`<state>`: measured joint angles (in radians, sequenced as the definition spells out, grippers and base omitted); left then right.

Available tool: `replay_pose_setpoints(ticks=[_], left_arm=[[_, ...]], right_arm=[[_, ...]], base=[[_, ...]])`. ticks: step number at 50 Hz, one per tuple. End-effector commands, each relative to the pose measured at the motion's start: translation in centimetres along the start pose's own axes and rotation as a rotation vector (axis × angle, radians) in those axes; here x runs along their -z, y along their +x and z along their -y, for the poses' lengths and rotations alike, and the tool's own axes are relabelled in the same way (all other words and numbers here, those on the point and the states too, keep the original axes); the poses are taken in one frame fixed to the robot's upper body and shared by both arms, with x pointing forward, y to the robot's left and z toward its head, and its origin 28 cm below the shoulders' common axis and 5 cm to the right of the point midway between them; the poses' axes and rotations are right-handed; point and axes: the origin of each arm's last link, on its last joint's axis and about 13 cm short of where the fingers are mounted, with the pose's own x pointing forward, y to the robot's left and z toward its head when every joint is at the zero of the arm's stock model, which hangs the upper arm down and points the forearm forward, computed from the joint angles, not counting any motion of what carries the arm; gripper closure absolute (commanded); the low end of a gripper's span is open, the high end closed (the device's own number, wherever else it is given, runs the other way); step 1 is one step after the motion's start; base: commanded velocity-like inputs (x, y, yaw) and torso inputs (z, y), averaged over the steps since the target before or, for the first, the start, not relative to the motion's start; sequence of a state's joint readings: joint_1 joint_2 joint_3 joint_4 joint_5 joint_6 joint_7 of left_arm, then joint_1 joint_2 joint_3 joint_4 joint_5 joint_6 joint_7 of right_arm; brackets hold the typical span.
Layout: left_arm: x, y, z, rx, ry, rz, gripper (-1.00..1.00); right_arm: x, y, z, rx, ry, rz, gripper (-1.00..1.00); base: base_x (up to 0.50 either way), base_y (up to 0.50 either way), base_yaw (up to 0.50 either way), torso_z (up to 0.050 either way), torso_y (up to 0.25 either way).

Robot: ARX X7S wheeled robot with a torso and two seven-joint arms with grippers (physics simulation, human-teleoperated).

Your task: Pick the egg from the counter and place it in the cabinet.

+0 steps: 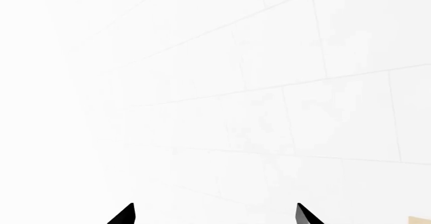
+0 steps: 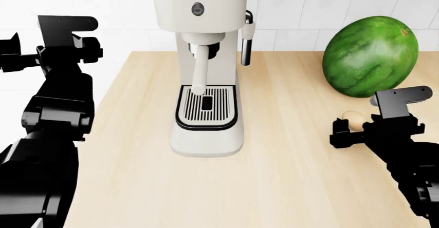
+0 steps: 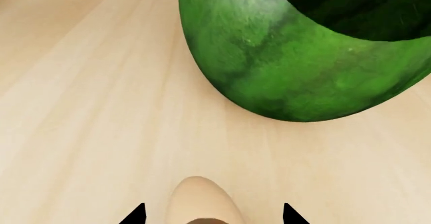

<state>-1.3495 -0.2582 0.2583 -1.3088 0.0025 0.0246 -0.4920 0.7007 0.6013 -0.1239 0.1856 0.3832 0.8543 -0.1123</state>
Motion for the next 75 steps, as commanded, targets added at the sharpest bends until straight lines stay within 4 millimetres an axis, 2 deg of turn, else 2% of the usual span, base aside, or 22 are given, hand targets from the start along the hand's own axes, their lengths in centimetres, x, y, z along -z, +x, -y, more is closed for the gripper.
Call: replay_pose_setpoints(ticks=[1, 3, 4, 10, 16, 18, 21, 26, 34, 43, 50, 56, 59, 66, 75], left_arm=[[-0.1, -0.1, 0.2, 0.009, 0.005, 0.008, -1.0], [0.0, -0.1, 0.1, 0.009, 0.003, 0.005, -1.0], [0.0, -0.1, 0.2, 0.01, 0.003, 0.004, -1.0], [0.0, -0.1, 0.3, 0.01, -0.001, 0.002, -1.0], [-0.3, -0.2, 0.5, 0.012, -0.002, 0.005, -1.0], [-0.4, -0.2, 0.5, 0.013, -0.002, 0.006, -1.0], [-0.4, -0.2, 0.6, 0.015, -0.004, 0.002, -1.0], [-0.6, -0.3, 0.7, 0.025, -0.012, -0.003, -1.0], [-1.6, -0.3, 1.2, 0.043, -0.013, 0.01, -1.0], [-2.2, -0.2, 1.3, 0.049, -0.011, 0.022, -1.0], [-2.4, -0.3, 1.5, 0.057, -0.013, 0.029, -1.0], [-2.5, -0.3, 1.6, 0.062, -0.014, 0.033, -1.0], [-2.4, -0.4, 1.7, 0.067, -0.013, 0.033, -1.0], [-2.6, -0.5, 2.0, 0.082, -0.015, 0.039, -1.0], [-2.8, -0.6, 2.1, 0.094, -0.022, 0.036, -1.0]], right_arm=[[0.6, 1.6, 0.3, 0.063, -0.042, -0.038, -1.0], [0.5, 1.7, 0.3, 0.061, -0.055, -0.033, -1.0], [0.4, 1.6, 0.2, 0.06, -0.065, -0.032, 1.0], [0.0, 0.8, 0.4, 0.066, -0.071, -0.014, 1.0], [-1.5, -1.8, 0.7, 0.053, -0.054, 0.06, 1.0], [-2.6, -3.6, 0.6, 0.035, -0.047, 0.115, 1.0], [-4.6, -7.3, 0.3, -0.003, -0.036, 0.218, 1.0], [-6.1, -13.5, -1.1, -0.098, -0.039, 0.353, 1.0], [-7.8, -19.7, -1.7, -0.175, -0.082, 0.514, 1.0], [-8.6, -23.7, -2.7, -0.264, -0.148, 0.627, 1.0], [-8.5, -25.1, -3.5, -0.342, -0.178, 0.666, 1.0], [-8.9, -25.5, -3.8, -0.358, -0.196, 0.701, 1.0], [-10.4, -26.0, -3.4, -0.317, -0.197, 0.765, 1.0], [-15.0, -29.7, -1.6, -0.18, -0.215, 0.969, 1.0], [-20.0, -33.2, -1.7, -0.124, -0.293, 1.137, 1.0]], base=[[0.0, 0.0, 0.0, 0.0, 0.0], [0.0, 0.0, 0.0, 0.0, 0.0], [0.0, 0.0, 0.0, 0.0, 0.0], [0.0, 0.0, 0.0, 0.0, 0.0], [0.0, 0.0, 0.0, 0.0, 0.0], [0.0, 0.0, 0.0, 0.0, 0.0], [0.0, 0.0, 0.0, 0.0, 0.0], [0.0, 0.0, 0.0, 0.0, 0.0], [0.0, 0.0, 0.0, 0.0, 0.0], [0.0, 0.0, 0.0, 0.0, 0.0], [0.0, 0.0, 0.0, 0.0, 0.0], [0.0, 0.0, 0.0, 0.0, 0.0], [0.0, 0.0, 0.0, 0.0, 0.0], [0.0, 0.0, 0.0, 0.0, 0.0], [0.0, 0.0, 0.0, 0.0, 0.0]])
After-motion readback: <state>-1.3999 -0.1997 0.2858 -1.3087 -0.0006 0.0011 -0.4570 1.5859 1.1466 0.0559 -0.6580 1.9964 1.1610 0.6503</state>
